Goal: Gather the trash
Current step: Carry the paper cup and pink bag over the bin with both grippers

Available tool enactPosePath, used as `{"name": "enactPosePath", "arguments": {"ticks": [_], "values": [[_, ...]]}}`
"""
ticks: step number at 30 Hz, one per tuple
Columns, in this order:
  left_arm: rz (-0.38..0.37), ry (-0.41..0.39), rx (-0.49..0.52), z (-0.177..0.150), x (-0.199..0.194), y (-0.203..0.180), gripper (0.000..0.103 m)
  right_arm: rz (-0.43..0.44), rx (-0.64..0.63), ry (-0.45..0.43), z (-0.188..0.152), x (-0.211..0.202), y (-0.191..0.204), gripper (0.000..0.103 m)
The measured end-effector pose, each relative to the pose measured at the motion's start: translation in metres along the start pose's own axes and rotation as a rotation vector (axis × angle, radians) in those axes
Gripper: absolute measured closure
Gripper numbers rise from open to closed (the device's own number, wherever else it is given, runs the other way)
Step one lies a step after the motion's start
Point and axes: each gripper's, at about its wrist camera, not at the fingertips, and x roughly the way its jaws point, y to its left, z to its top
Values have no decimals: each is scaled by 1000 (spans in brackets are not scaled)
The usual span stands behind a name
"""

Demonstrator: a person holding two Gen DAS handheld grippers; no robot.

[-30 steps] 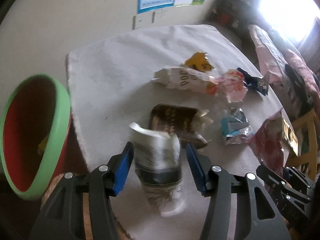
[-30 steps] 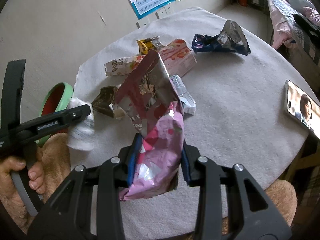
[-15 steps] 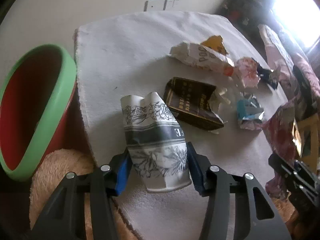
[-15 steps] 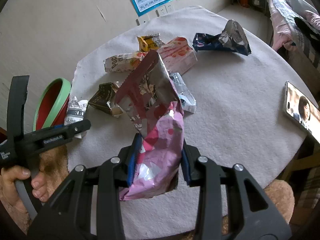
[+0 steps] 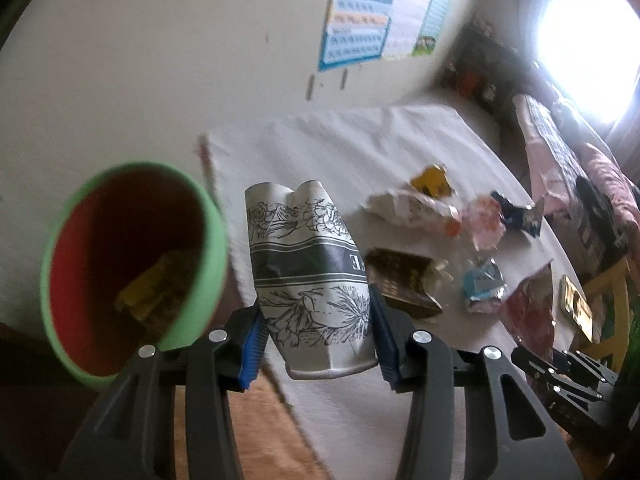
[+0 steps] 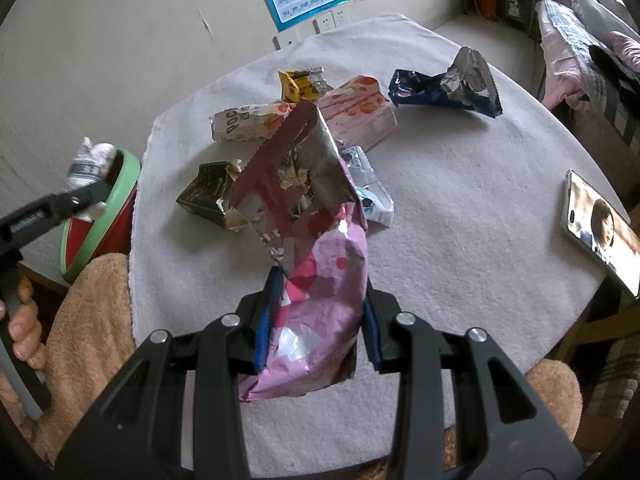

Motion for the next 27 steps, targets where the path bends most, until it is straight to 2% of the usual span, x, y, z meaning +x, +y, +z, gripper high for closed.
{"name": "enactPosePath", "arguments": {"ticks": [9,16,27], "values": [[44,-58,-44,3,-27,38,59,-18,-24,6,-1,-2,12,67],[46,-81,-20,0,-36,40,59,-9,-39,2,0,-8,25,67],[47,-95,-46,-2,-44,48,59,50,-87,5,3,-13,60,67]]}}
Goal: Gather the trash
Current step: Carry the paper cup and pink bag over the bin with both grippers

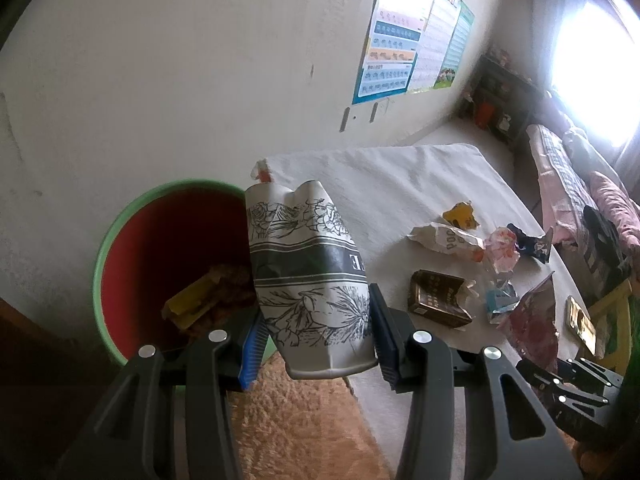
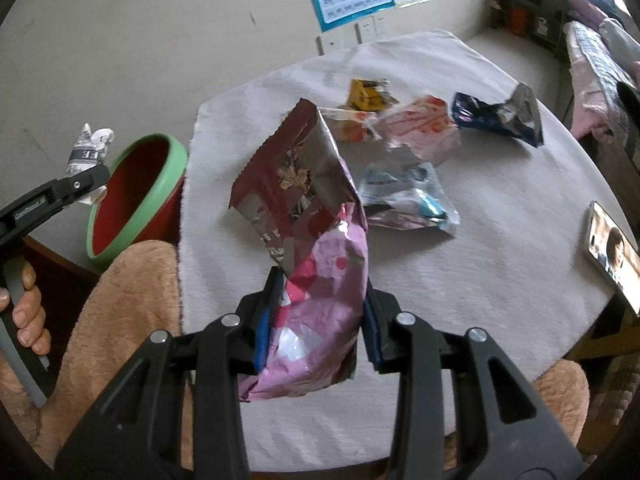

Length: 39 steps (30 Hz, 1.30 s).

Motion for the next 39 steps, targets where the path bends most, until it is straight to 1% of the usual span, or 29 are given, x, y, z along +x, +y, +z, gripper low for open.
{"name": "enactPosePath", "arguments": {"ticks": [3,13,23,31,39], "values": [[5,-13,-9,1,-4,5,59,20,-15,-1,5,1,9,67],[33,-52,-27,6,-12,24,59,73,-63,-41,31,-7,45,67],[58,-51,-79,4,-9,55,59,129,-155,-38,53,1,98,67],[93,-36,-134,1,-5,87,59,179,-211,-4,61,18,138,67],[120,-11,-157,1,3,111,59,215,-237,13,86,39,174,67]]}}
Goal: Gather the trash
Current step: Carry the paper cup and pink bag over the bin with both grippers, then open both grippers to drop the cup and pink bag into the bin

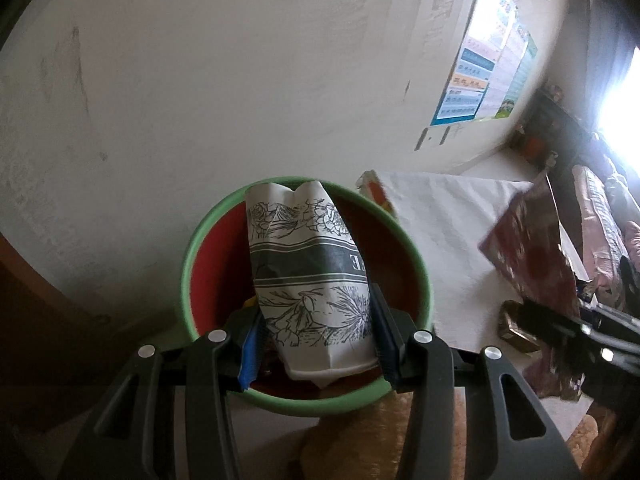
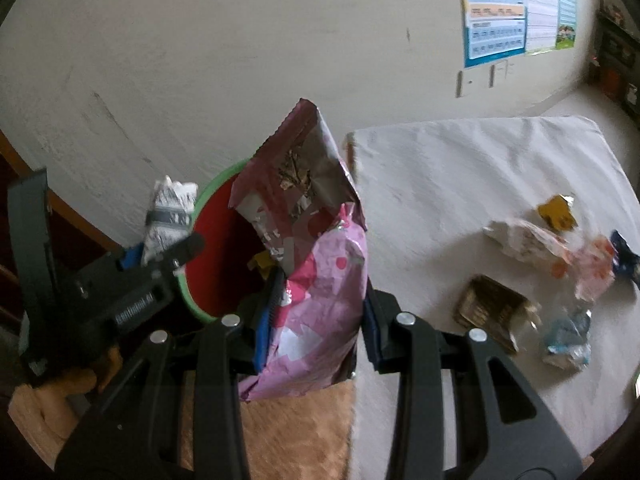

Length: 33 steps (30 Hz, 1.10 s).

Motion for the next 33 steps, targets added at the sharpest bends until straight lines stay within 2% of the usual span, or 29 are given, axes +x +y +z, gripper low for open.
{"name": "enactPosePath", "arguments": {"ticks": [9,16,22,24,25,26,28,33], "values": [[20,30,-36,-1,12,23,58,57,-31,52,27,37,26,67],[22,54,-53,-9,18,37,57,68,-43,80,33,54,41,67],[24,55,-54,-6,21,35,59,74,-53,89,37,62,47,67],[30,52,-57,-3,22,35,58,73,-55,90,40,65,47,59],[32,52,-59,-2,24,35,57,70,-54,87,39,65,48,51],[32,54,-63,-2,24,37,49,70,-50,83,39,63,47,44],[32,47,-74,-2,23,38,44,74,-39,79,40,63,46,40],[45,40,-82,-1,20,41,44,76,-25,74,39,59,41,40]]}}
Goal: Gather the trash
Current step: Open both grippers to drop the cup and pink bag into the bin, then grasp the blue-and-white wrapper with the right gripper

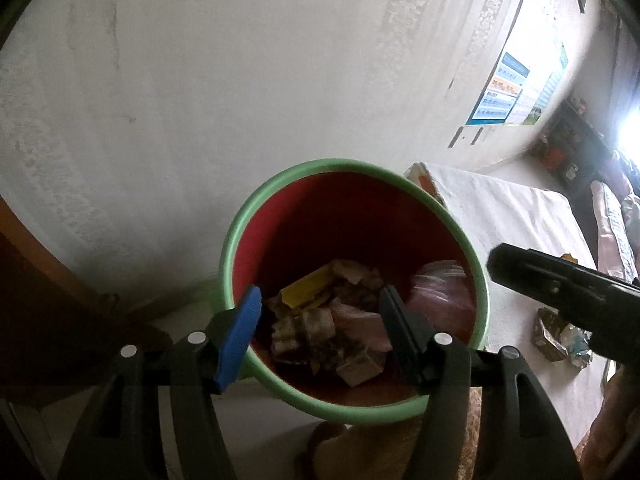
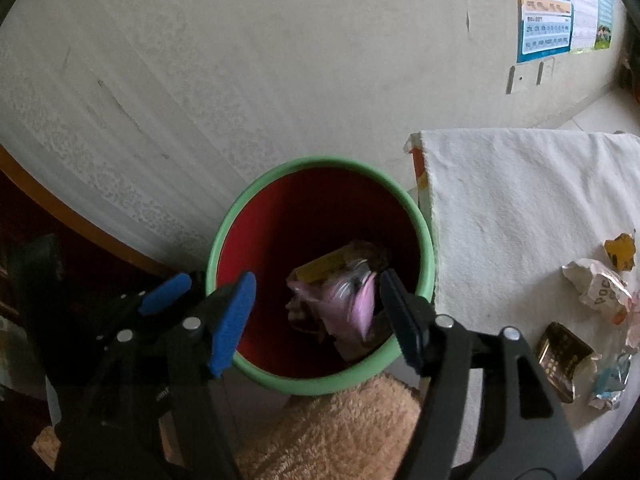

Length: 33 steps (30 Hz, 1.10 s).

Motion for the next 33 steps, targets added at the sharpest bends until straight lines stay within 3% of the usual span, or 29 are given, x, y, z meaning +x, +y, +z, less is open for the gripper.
{"name": "enactPosePath", "arguments": {"ticks": [3,7,12,14,19,28,33], "values": [[5,-7,0,-2,-4,-1,44,-4,5,-20,-6,-11,-7,33],[8,-19,40,-4,-9,-11,44,-70,22,-49,-21,-33,-38,32],[-13,-15,68,-7,-12,-26,44,-241,121,-77,-49,-67,-113,32],[-22,-15,86,-8,-14,-34,44,-333,203,-67,-66,-80,-156,32],[-50,-7,134,-14,-18,-60,43,-448,429,-42,-109,-98,-237,32],[-98,3,214,-24,-33,-95,39,-408,541,6,-139,-73,-282,29],[-133,26,249,-27,-36,-120,37,-392,489,-5,-143,-75,-272,43]]}}
